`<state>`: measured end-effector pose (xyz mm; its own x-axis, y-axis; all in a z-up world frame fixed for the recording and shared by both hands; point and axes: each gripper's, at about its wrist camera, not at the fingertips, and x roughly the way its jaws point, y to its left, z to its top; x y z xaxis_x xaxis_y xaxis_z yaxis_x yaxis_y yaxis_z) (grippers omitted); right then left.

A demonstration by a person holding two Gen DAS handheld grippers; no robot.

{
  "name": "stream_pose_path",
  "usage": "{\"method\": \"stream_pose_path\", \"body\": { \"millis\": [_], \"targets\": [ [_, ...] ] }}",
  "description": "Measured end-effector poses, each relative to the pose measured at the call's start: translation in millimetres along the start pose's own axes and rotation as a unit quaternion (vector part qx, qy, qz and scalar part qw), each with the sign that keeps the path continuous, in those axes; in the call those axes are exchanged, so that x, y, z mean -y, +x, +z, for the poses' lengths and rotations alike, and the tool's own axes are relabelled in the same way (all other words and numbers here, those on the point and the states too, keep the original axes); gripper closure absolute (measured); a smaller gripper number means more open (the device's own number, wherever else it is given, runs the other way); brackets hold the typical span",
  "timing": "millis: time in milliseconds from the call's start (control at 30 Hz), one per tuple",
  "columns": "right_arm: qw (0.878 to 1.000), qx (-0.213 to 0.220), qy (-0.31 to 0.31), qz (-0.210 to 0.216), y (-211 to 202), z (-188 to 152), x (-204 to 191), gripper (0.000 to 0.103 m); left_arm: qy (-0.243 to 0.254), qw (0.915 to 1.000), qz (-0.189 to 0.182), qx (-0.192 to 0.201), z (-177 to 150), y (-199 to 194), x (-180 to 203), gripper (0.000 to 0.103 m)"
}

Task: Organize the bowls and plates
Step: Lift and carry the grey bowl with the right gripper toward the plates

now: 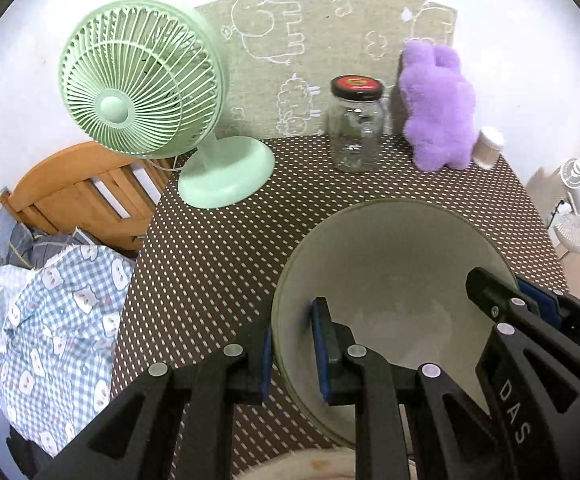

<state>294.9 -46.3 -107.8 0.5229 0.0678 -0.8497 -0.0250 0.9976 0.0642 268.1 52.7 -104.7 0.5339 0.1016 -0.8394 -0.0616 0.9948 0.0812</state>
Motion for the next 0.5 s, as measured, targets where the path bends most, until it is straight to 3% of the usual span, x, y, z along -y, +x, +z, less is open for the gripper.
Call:
{"method": "stream_pose_path", "body": {
  "millis": [500],
  "targets": [
    [1.0,0.013,-0.011,0.003,-71.4,-53.0,76.8,0.085,-0.012,0.9999,-0.001,0.007,-53.4,-68.9,70.9,0.088]
  ]
}}
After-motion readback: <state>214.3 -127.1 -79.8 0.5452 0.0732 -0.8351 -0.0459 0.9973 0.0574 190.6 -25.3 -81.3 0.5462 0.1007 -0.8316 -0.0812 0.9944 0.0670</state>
